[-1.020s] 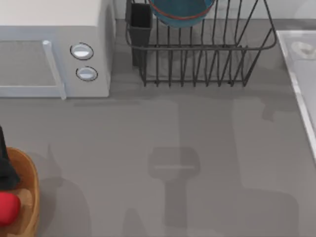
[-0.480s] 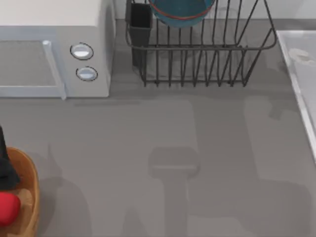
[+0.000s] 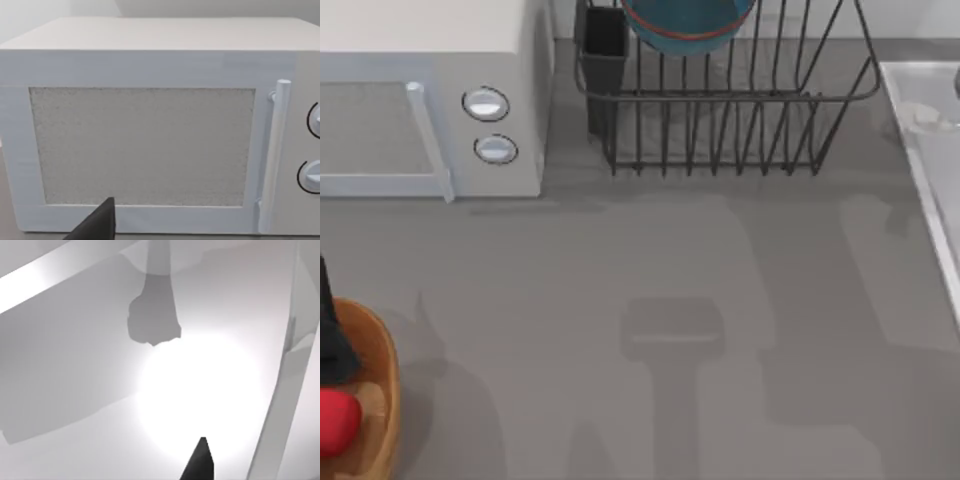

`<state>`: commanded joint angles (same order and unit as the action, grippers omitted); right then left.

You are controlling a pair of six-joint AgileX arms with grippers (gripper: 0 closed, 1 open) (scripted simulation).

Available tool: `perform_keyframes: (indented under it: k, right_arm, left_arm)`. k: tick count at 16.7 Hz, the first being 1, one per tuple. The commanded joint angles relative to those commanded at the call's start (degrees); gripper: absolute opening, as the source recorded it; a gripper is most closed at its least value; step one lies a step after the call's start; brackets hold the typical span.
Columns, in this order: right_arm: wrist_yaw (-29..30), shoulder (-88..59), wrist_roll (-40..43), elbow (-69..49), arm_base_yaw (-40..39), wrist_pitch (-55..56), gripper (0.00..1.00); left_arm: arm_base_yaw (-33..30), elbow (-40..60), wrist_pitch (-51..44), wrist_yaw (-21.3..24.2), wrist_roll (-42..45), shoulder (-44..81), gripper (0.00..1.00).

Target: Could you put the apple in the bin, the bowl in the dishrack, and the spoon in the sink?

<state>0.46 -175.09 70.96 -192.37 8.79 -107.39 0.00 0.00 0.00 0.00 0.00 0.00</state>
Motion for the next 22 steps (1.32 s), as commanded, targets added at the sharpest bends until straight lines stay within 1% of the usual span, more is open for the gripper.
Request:
perform_keyframes:
  k: [3,16,17,22]
  right_arm:
    - [0.0,0.0,0.0,0.0,0.0,0.0,0.0]
    - [0.0,0.0,0.0,0.0,0.0,0.0,0.98]
    - [0.0,0.0,0.0,0.0,0.0,0.0,1.0]
    - [0.0,0.0,0.0,0.0,0.0,0.0,1.0]
  left_arm:
    - [0.0,0.0,0.0,0.0,0.0,0.0,1.0]
    - [0.0,0.0,0.0,0.0,0.0,0.0,1.0]
    - [0.0,0.0,0.0,0.0,0.0,0.0,1.0]
    - [0.0,0.0,0.0,0.0,0.0,0.0,1.0]
